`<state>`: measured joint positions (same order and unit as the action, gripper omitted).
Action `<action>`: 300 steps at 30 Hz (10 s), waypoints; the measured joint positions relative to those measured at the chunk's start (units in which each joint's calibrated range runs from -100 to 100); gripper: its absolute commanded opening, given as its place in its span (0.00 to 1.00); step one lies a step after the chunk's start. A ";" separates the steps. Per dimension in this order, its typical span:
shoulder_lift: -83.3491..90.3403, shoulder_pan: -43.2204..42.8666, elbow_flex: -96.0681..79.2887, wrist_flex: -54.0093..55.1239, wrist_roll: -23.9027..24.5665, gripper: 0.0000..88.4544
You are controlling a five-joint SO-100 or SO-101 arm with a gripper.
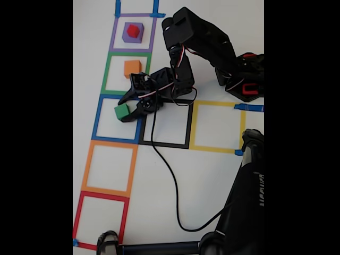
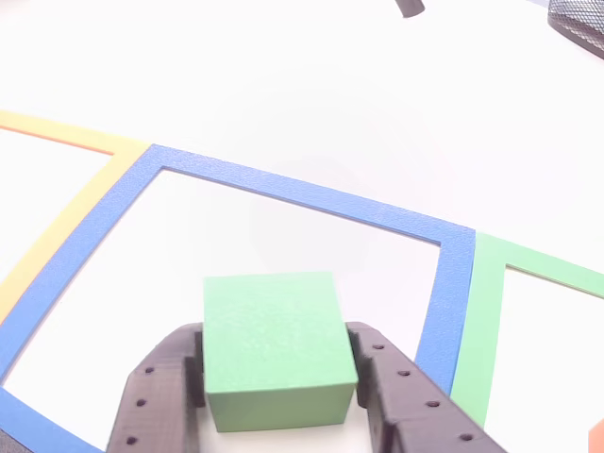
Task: Tower of hanoi
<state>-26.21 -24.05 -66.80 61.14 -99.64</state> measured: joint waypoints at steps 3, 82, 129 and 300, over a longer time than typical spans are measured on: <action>0.00 -0.35 0.00 0.00 0.00 0.11; 79.36 34.76 -11.42 -74.24 0.36 0.08; 32.84 30.78 -16.56 -21.85 0.36 0.10; 20.94 53.95 -7.88 -17.25 0.00 0.15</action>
<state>-5.28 29.90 -74.68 43.89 -99.64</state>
